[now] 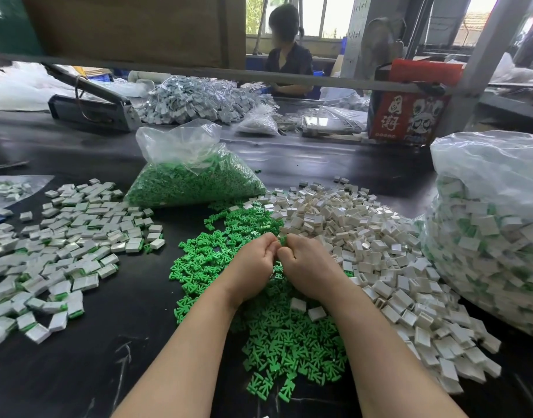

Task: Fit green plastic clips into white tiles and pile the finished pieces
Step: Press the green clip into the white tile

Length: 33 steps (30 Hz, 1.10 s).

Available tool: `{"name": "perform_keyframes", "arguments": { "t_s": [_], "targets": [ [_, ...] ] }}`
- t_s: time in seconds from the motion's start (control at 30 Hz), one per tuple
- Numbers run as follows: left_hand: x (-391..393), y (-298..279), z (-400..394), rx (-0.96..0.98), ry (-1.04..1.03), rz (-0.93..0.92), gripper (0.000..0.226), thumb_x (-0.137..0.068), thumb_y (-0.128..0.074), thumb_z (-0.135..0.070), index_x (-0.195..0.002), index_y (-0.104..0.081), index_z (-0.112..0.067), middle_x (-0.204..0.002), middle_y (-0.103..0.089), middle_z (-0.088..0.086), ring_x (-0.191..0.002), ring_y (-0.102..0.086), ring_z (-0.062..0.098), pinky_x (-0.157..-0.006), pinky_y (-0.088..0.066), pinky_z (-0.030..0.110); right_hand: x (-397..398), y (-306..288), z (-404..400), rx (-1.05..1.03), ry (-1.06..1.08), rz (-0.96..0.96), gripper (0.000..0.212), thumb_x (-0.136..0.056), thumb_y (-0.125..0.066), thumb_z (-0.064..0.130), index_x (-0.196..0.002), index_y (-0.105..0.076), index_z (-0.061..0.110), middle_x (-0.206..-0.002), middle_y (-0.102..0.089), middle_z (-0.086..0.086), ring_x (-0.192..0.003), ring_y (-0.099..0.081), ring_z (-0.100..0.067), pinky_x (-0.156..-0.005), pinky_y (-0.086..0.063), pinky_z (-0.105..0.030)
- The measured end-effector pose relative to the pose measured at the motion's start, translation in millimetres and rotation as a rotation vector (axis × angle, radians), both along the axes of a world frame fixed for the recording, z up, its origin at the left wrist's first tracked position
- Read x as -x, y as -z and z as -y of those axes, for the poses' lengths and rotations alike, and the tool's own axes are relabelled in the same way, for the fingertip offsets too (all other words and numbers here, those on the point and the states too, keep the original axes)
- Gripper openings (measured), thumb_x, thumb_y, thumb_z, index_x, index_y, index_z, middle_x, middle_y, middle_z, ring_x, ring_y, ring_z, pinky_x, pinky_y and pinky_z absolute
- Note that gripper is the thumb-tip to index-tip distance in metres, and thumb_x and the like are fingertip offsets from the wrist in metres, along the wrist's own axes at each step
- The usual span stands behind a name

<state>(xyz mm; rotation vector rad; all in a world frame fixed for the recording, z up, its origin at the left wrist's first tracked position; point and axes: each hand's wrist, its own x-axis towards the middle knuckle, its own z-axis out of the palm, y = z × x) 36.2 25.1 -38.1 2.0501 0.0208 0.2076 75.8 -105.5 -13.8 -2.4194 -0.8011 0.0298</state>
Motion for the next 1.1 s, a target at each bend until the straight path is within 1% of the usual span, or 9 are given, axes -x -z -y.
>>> {"name": "perform_keyframes", "arguments": {
  "t_s": [0.17,0.3,0.37,0.47,0.63,0.73,0.87,0.97,1.1],
  "targets": [
    [1,-4,-11,-0.032,0.048,0.012,0.019,-0.102,-0.050,-0.016,-0.093,-0.067,-0.019,-0.067,-0.060,-0.011,-0.057,-0.049,0.002,-0.059,-0.046,0.024,-5,-5,3,-0.061,-0.039,-0.081,0.044,-0.103,-0.033,0.041,-0.096,-0.065,0.012,-0.088,-0.068,-0.005,-0.084,-0.062,-0.021,-0.077,-0.050,-0.038],
    [3,-10,-14,-0.154,0.062,0.056,0.019,-0.092,-0.067,-0.033,-0.075,-0.071,-0.025,-0.060,-0.066,-0.010,-0.055,-0.059,0.005,-0.058,-0.044,0.021,-12,-9,6,-0.056,-0.032,-0.112,0.034,-0.102,-0.042,0.034,-0.083,-0.064,0.017,-0.073,-0.063,0.001,-0.067,-0.057,-0.014,-0.068,-0.049,-0.037],
    [7,-14,-17,-0.063,0.073,0.037,0.019,-0.084,-0.075,-0.039,-0.070,-0.073,-0.027,-0.057,-0.066,-0.010,-0.045,-0.052,0.000,-0.048,-0.039,0.014,-11,-14,9,-0.065,-0.046,-0.174,0.034,-0.102,-0.044,0.031,-0.079,-0.063,0.014,-0.065,-0.059,0.001,-0.056,-0.050,-0.014,-0.061,-0.046,-0.036],
    [13,-16,-28,0.134,-0.001,0.047,0.034,-0.087,-0.063,-0.051,-0.074,-0.078,-0.023,-0.059,-0.069,0.001,-0.038,-0.043,0.005,-0.039,-0.036,0.016,-6,-31,18,-0.120,-0.108,-0.368,0.030,-0.101,-0.049,0.027,-0.082,-0.066,0.011,-0.073,-0.065,-0.008,-0.061,-0.052,-0.016,-0.065,-0.047,-0.037],
    [15,-16,-38,0.224,-0.206,0.152,0.046,-0.090,-0.059,-0.050,-0.068,-0.077,-0.014,-0.048,-0.060,-0.001,-0.033,-0.039,-0.001,-0.039,-0.031,0.008,6,-64,27,0.364,-0.499,-0.605,0.029,-0.089,-0.064,0.046,-0.101,-0.074,0.021,-0.067,-0.067,0.008,-0.061,-0.053,-0.006,-0.071,-0.048,-0.026],
    [11,-12,-34,0.154,-0.224,0.128,0.033,-0.097,-0.058,-0.038,-0.078,-0.076,-0.018,-0.054,-0.065,-0.004,-0.037,-0.041,0.001,-0.041,-0.033,0.012,5,-58,23,0.443,-0.362,-0.469,0.030,-0.086,-0.065,0.053,-0.103,-0.074,0.030,-0.068,-0.071,0.009,-0.068,-0.059,0.002,-0.095,-0.048,-0.033],
    [7,-9,-30,0.080,-0.207,0.112,0.013,-0.093,-0.067,-0.018,-0.087,-0.074,-0.027,-0.066,-0.072,-0.009,-0.056,-0.056,0.014,-0.053,-0.044,0.023,-3,-44,22,0.175,-0.090,-0.268,0.003,-0.086,-0.071,0.025,-0.086,-0.074,0.024,-0.075,-0.072,0.004,-0.066,-0.067,-0.006,-0.069,-0.058,-0.026],
    [8,-10,-27,0.109,-0.224,0.144,0.017,-0.081,-0.080,-0.019,-0.071,-0.075,-0.032,-0.067,-0.073,-0.009,-0.062,-0.067,0.006,-0.059,-0.051,0.019,-8,-37,21,0.233,0.058,-0.133,0.005,-0.085,-0.072,0.020,-0.084,-0.072,0.025,-0.082,-0.070,0.008,-0.076,-0.067,-0.010,-0.074,-0.060,-0.035],
    [7,-8,-25,0.114,-0.235,0.133,0.020,-0.075,-0.084,-0.029,-0.057,-0.074,-0.028,-0.056,-0.070,-0.001,-0.046,-0.057,0.007,-0.046,-0.045,0.017,-13,-36,24,0.422,0.198,-0.015,0.011,-0.083,-0.070,0.016,-0.092,-0.066,0.022,-0.092,-0.068,0.002,-0.085,-0.065,-0.019,-0.078,-0.059,-0.040]
  ]
}}
